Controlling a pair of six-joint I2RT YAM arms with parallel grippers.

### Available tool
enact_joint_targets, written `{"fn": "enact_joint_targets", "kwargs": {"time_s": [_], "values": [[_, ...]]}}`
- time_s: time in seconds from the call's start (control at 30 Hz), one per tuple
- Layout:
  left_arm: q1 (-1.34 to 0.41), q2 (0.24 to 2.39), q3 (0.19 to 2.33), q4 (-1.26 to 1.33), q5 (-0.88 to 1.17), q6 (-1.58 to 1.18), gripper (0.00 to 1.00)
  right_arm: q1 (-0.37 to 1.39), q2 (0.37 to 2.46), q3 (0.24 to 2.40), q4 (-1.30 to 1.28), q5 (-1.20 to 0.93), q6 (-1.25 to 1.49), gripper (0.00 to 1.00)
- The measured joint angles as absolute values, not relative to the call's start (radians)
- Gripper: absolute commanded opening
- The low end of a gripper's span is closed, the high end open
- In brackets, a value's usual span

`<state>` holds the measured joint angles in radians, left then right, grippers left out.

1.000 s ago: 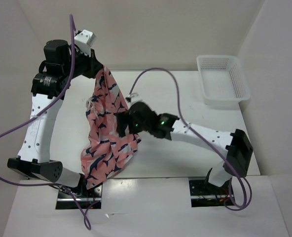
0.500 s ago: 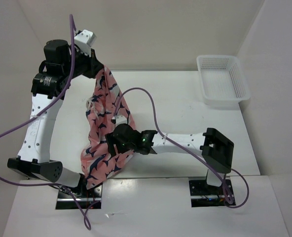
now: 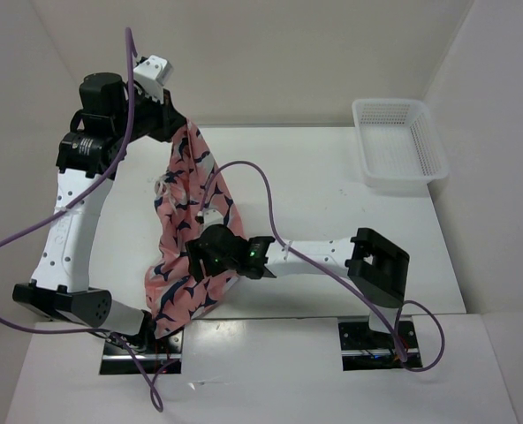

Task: Fold and stack the shorts
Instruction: Flatten the shorts out

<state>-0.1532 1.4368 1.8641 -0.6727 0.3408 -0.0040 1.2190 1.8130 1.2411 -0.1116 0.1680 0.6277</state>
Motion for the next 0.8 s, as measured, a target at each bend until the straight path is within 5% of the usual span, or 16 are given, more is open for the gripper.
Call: {"fn": "enact_joint_targets", "kwargs": {"time_s": [0.1, 0.37, 0.47, 0.53, 0.8], "values": [[-0.153, 1.433, 1.858, -0.673, 0.342, -0.004, 0.0, 1.219, 1.812, 1.228, -0.079, 0.162, 0.626, 0.65], [-0.153, 1.431, 1.852, -0.672, 0.344, -0.004, 0.0, 1.225, 1.821, 1.229, -0.073, 0.193, 0.62, 0.6], [-0.153, 1.431, 1.851, -0.672, 0.344, -0.004, 0.0, 1.232, 1.845, 1.252, -0.102, 0.234, 0.625, 0.78], [-0.153, 1.431, 1.851, -0.672, 0.344, -0.004, 0.0, 1.239, 1.857, 1.262, -0.122, 0.251, 0.621, 0.79], [-0.153, 1.431, 1.851, -0.672, 0.344, -0.004, 0.0, 1.308, 1.925, 1.336, -0.189, 0.286, 0.614, 0.49]]}}
